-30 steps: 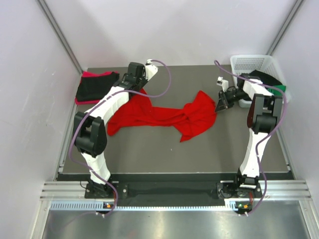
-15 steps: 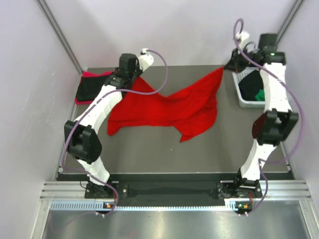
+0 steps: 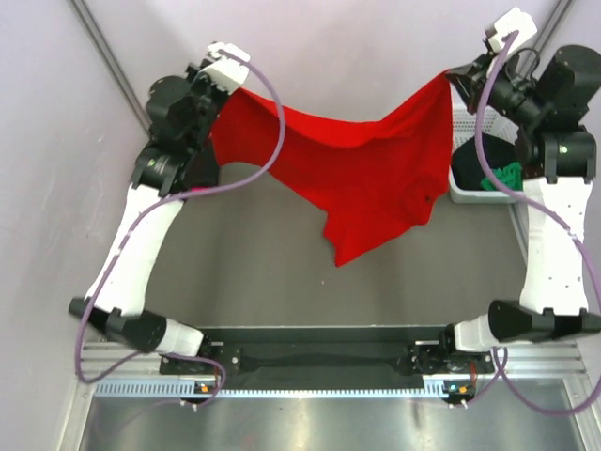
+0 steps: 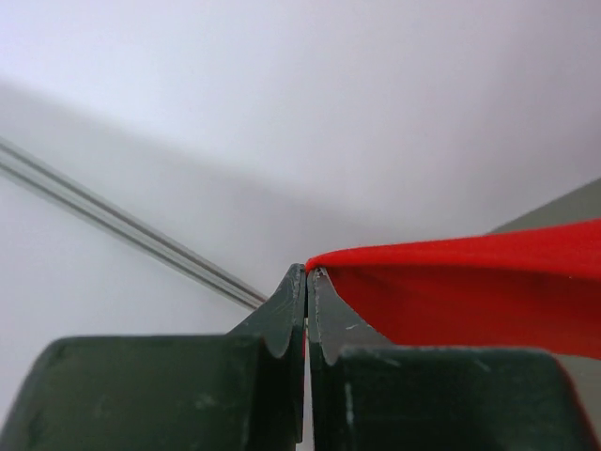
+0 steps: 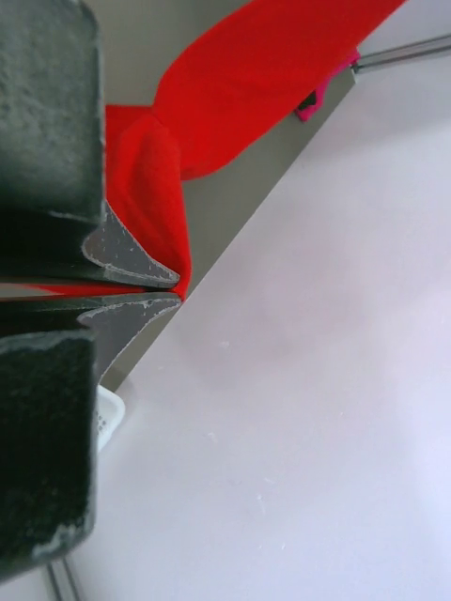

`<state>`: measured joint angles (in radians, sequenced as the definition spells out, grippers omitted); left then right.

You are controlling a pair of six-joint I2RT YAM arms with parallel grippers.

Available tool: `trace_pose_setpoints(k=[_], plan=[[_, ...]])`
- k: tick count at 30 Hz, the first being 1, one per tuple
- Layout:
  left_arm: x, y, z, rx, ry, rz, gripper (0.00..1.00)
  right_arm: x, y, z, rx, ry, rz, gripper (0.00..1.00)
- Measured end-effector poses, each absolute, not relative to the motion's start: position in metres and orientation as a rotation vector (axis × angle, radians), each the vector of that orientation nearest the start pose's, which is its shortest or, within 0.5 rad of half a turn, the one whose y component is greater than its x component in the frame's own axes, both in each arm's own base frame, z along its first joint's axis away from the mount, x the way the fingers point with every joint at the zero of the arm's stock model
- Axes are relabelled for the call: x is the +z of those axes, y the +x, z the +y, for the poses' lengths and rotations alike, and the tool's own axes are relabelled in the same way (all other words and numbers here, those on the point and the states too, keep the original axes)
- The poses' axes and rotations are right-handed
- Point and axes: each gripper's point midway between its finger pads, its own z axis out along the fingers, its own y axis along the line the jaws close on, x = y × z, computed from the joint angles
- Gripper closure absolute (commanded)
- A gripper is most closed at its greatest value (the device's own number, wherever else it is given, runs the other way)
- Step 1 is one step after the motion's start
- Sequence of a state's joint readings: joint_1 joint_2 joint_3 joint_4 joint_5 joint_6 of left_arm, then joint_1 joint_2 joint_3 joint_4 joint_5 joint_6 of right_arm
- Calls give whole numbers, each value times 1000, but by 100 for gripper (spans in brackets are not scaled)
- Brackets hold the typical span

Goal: Fold and stack the t-shirts
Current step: Flatten the tshirt out

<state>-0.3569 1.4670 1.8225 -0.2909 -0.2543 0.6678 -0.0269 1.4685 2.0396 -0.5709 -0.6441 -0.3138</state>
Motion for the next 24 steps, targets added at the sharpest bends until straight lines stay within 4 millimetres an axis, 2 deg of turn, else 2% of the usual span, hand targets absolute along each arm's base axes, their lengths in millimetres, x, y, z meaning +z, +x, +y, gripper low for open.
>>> trace_pose_setpoints(k=[5,10,14,20,24], plan=[[547,378,-72,410,509,1305,100,534,351,78,165,-666,1378,100],[587,326,-55,395,457,1221,100,574,290,68,60,-624,1268,100],[599,299,-51,373,478,1198,100,611,226,64,-9,-599,1137,100],[604,265,-49,310,530,1195,100,665,130,62,-82,-563,920,100],[625,244,-44,274,509,1155,100,689,90,61,-104,-535,824,100]])
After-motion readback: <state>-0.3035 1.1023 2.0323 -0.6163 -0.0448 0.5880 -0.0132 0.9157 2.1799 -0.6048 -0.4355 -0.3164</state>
